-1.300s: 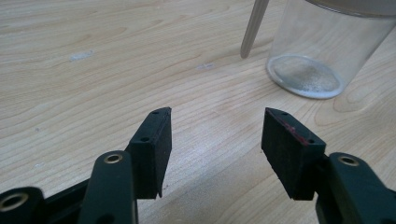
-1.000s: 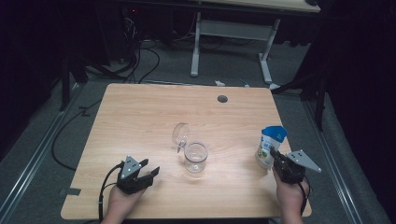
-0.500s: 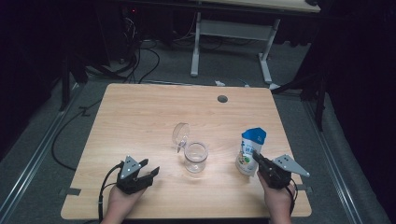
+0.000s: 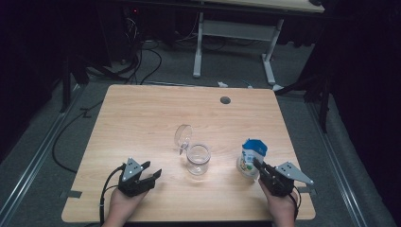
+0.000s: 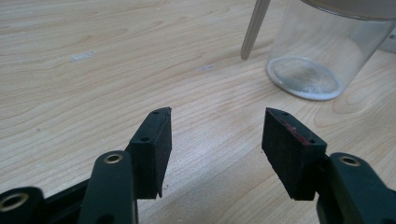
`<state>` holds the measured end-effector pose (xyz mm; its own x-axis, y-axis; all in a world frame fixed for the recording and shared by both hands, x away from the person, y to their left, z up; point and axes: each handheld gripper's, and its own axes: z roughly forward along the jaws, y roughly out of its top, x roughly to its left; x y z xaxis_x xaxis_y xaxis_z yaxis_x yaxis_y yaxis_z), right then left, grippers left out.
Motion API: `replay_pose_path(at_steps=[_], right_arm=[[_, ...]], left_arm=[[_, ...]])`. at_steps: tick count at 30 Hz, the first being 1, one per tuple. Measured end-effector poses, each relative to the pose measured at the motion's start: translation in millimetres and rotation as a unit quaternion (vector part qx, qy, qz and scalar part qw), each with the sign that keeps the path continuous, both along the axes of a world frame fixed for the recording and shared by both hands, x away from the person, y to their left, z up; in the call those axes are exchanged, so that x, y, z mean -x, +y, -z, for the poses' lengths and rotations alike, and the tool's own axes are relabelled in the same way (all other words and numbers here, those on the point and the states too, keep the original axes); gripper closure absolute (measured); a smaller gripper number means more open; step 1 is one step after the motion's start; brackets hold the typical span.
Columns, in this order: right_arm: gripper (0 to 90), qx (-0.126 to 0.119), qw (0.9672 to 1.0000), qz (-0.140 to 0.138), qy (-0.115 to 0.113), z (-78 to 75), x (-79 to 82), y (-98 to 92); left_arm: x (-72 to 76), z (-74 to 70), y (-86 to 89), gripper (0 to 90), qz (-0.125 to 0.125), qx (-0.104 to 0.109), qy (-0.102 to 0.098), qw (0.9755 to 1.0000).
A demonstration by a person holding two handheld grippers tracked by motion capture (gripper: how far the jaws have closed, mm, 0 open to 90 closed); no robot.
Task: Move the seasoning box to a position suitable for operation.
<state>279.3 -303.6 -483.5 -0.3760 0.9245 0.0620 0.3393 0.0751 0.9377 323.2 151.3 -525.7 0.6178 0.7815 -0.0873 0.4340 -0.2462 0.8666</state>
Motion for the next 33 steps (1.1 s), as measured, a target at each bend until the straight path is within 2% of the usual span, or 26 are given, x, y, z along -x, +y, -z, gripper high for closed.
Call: replay_pose_path(at_steps=[4,9,11,20,24,25,27,32,33], right_arm=[[77.7,0.01,1.0,0.0,0.001,2.8,1.7,0.0],[73.2,0.026,0.9995,-0.017,-0.005,5.9,4.1,-2.8],[69.4,0.03,0.9993,-0.022,0.002,7.7,3.2,-4.1],[70.2,0.025,0.9992,-0.029,0.003,9.8,2.1,-9.5],[77.2,0.018,0.9994,-0.028,-0.007,11.9,3.7,-11.0],[81.6,0.03,0.999,-0.03,-0.01,9.7,4.2,-9.7],[84.1,0.056,0.9977,-0.038,-0.006,5.2,2.8,-6.5],[86.6,0.079,0.9957,-0.047,0.015,-3.5,-2.5,-0.6],[87.0,0.102,0.993,-0.054,0.024,-9.7,-5.7,4.1]], left_arm=[[0.0,0.2,-0.4,43.0,0.001,-0.001,0.0,1.0],[-0.2,0.4,0.1,42.8,0.002,-0.001,0.001,1.0],[0.0,0.3,0.3,42.7,0.002,0.0,0.0,1.0],[-0.1,0.6,0.5,42.5,0.003,0.0,0.002,1.0],[-0.5,1.0,1.0,42.3,0.001,-0.003,0.003,1.0],[-0.3,1.3,0.8,42.3,0.003,0.0,0.005,1.0],[-0.2,1.4,0.4,42.3,0.004,0.001,0.005,1.0],[0.2,1.4,-0.6,42.3,0.005,0.001,0.005,1.0],[0.6,1.2,-0.8,42.3,0.006,0.003,0.005,1.0]])
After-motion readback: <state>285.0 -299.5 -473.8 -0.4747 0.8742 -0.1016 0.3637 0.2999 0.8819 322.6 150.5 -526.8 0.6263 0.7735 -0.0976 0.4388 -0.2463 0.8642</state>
